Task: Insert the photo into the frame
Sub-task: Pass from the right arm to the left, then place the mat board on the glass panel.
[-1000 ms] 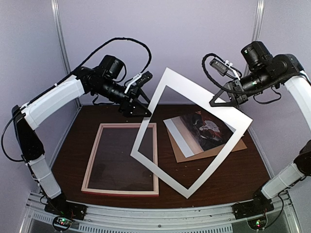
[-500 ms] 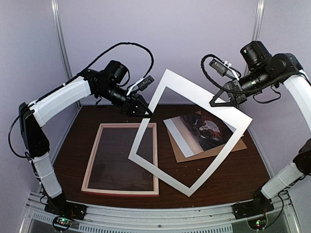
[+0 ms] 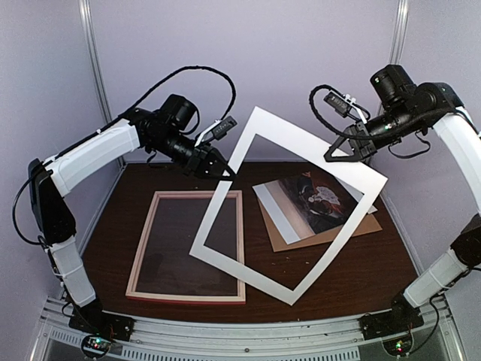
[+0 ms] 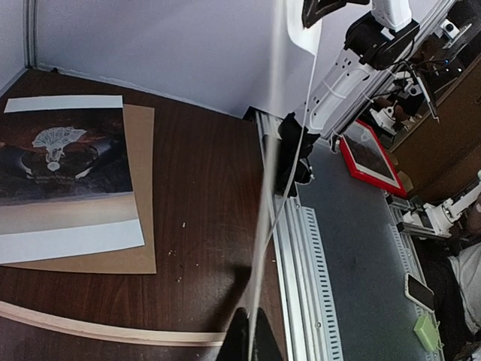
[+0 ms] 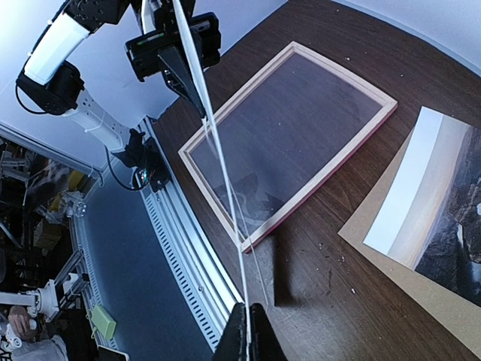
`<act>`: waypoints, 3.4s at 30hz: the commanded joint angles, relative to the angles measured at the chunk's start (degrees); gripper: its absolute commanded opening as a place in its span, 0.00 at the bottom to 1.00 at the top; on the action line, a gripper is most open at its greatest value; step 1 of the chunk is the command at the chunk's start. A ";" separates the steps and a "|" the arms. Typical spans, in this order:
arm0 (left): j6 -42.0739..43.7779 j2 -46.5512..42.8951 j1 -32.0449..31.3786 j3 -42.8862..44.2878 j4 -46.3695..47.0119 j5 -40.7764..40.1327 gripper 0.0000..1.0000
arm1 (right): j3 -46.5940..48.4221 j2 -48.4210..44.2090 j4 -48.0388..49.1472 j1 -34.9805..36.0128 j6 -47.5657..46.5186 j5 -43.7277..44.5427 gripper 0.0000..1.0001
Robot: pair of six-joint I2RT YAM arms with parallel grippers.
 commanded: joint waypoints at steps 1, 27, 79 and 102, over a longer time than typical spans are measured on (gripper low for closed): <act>-5.84 -3.02 1.23 -2.66 2.62 0.46 0.00 | -0.88 0.48 2.50 -1.32 1.99 1.74 0.07; -22.22 -12.89 17.62 -20.21 -12.04 -24.61 0.00 | -12.29 -0.06 13.23 -8.31 9.87 11.16 0.57; -23.37 1.23 27.24 -19.36 -9.76 -39.92 0.00 | -32.03 7.90 23.70 -8.55 11.56 28.95 0.92; -27.50 1.89 28.35 -20.19 -7.23 -41.34 0.00 | -33.58 10.50 25.25 -8.59 11.66 29.63 1.00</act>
